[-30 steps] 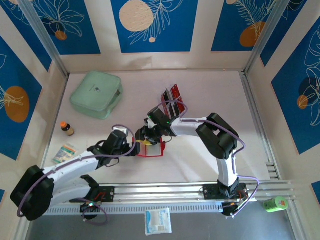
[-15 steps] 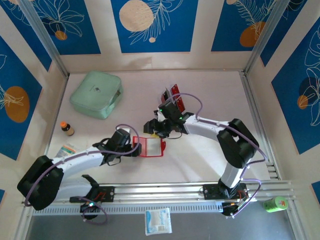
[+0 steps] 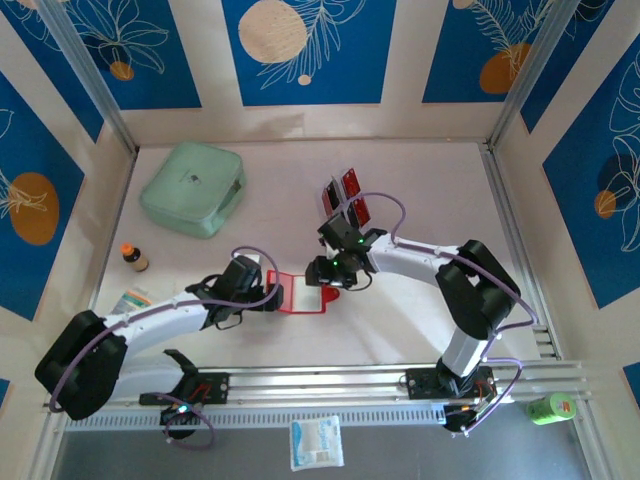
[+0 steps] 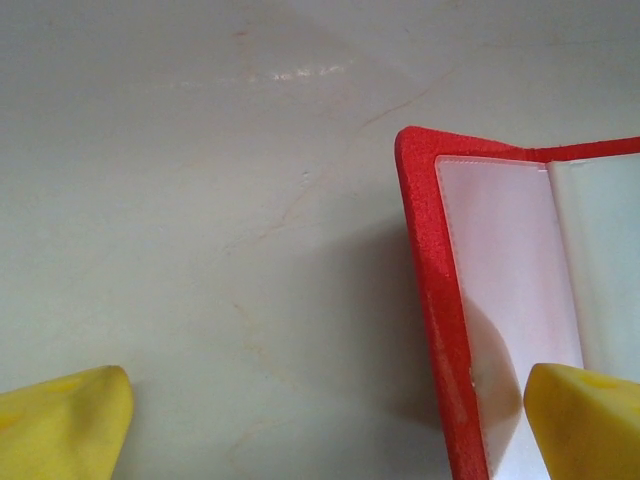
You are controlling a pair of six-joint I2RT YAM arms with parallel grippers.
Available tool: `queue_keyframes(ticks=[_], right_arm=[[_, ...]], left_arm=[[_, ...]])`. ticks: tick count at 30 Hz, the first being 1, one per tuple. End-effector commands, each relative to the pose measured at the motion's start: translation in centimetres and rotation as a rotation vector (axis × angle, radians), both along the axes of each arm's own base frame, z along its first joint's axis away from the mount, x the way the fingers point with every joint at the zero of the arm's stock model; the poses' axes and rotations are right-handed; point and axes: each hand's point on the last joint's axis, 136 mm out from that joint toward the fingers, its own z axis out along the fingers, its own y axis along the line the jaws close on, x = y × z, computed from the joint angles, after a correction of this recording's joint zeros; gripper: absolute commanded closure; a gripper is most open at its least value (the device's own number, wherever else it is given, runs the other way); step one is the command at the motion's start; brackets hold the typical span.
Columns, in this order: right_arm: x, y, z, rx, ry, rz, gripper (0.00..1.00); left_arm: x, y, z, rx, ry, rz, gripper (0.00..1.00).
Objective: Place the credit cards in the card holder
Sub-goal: Flip over the card slot on the card holder, then rotate the card holder at the center of the table.
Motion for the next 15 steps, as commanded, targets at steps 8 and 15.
queue_keyframes(ticks=[8, 15], right_arm=[[-1.8, -2.8, -2.7, -0.100, 0.054, -0.011, 0.57], [-2.6, -3.4, -2.2, -0.089, 0.064, -0.013, 0.56]], left_arm=[[0.8, 0.0, -0.1, 0.027, 0.005, 0.007, 0.00], [0.7, 0.2, -0.3, 0.021, 0.011, 0.031, 0.00]])
